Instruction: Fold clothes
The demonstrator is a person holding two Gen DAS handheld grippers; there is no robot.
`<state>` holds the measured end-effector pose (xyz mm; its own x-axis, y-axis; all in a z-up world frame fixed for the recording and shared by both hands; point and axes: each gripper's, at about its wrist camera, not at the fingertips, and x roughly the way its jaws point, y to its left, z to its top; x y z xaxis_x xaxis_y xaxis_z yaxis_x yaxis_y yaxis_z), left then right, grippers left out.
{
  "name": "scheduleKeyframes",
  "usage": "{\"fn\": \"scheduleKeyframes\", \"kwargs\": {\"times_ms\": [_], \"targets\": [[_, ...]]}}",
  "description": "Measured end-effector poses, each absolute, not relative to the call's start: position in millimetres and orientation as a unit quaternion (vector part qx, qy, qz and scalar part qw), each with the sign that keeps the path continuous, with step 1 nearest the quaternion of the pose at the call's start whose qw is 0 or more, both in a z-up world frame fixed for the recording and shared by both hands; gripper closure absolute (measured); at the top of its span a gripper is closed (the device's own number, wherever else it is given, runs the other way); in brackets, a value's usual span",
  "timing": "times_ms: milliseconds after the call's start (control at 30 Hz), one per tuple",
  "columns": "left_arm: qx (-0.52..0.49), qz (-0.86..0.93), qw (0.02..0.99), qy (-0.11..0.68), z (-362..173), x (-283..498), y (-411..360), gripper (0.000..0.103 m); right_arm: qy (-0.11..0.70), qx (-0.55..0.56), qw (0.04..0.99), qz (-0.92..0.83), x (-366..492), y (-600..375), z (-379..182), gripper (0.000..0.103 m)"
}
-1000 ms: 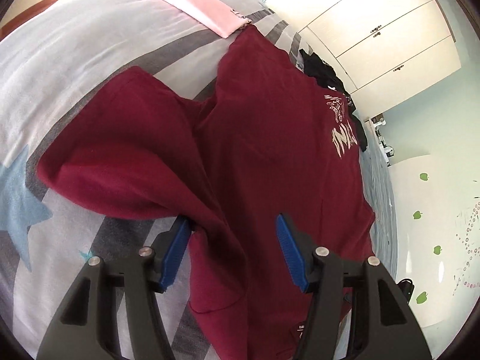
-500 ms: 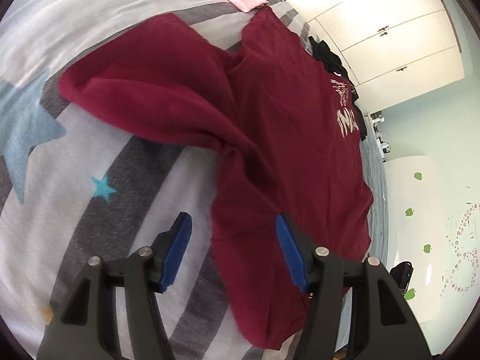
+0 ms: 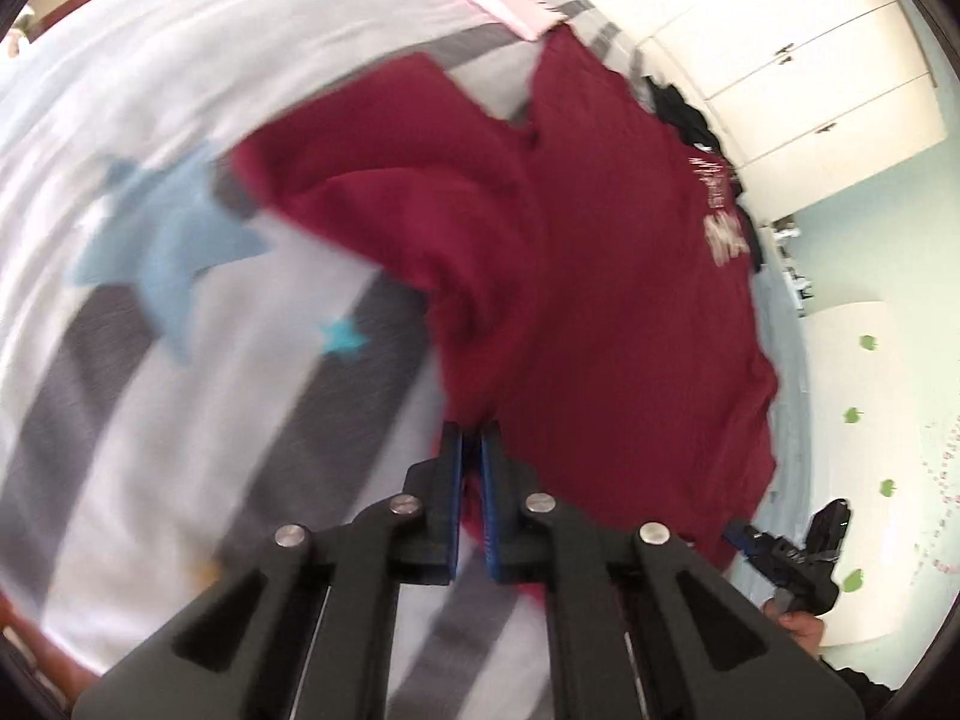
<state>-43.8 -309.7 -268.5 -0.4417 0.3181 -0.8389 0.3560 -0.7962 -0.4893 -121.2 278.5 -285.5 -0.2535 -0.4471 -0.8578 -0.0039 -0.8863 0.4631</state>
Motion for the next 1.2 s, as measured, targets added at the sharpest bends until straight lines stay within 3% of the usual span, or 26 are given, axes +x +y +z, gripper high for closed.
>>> {"fn": "scheduleKeyframes", "kwargs": {"times_ms": [233, 300, 367, 433, 533, 700, 733, 767, 800, 1200], "targets": [[0.547, -0.764, 0.065, 0.336, -287.3, -26.6, -350.1, 0.102, -0.179, 0.598, 0.140, -0.769, -122.9, 274.8, -289.7, 0.067], [0.530, -0.768, 0.071, 0.352, -283.1, -33.9, -359.9, 0.095, -0.177, 0.598, 0.142, -0.769, -122.6, 273.8, -290.1, 0.067], [0.516, -0.768, 0.083, 0.369, -281.4, -43.9, -372.4, 0.070, -0.178, 0.598, 0.142, -0.768, -122.7, 273.8, -289.7, 0.066], [0.502, -0.771, 0.093, 0.380, -279.9, -54.4, -383.9, 0.061, -0.179, 0.598, 0.141, -0.768, -122.6, 272.1, -289.4, 0.067], [0.494, -0.784, 0.100, 0.363, -277.5, -72.9, -394.9, 0.060, -0.180, 0.599, 0.137, -0.768, -122.7, 269.5, -289.3, 0.067], [0.493, -0.792, 0.089, 0.348, -283.6, -101.0, -403.9, 0.060, -0.177, 0.599, 0.134, -0.769, -122.9, 266.3, -289.9, 0.067], [0.495, -0.796, 0.087, 0.337, -282.7, -104.4, -405.4, 0.065, -0.175, 0.599, 0.133, -0.770, -123.0, 265.5, -290.0, 0.067], [0.499, -0.799, 0.083, 0.325, -279.8, -107.5, -407.1, 0.092, -0.173, 0.600, 0.133, -0.770, -123.0, 264.3, -290.1, 0.067], [0.504, -0.801, 0.081, 0.313, -279.0, -111.2, -407.5, 0.101, -0.171, 0.600, 0.133, -0.770, -123.1, 263.2, -290.2, 0.067], [0.547, -0.811, 0.073, 0.194, -262.4, -155.4, -442.9, 0.100, -0.155, 0.602, 0.126, -0.773, -128.0, 257.5, -294.9, 0.067]]}}
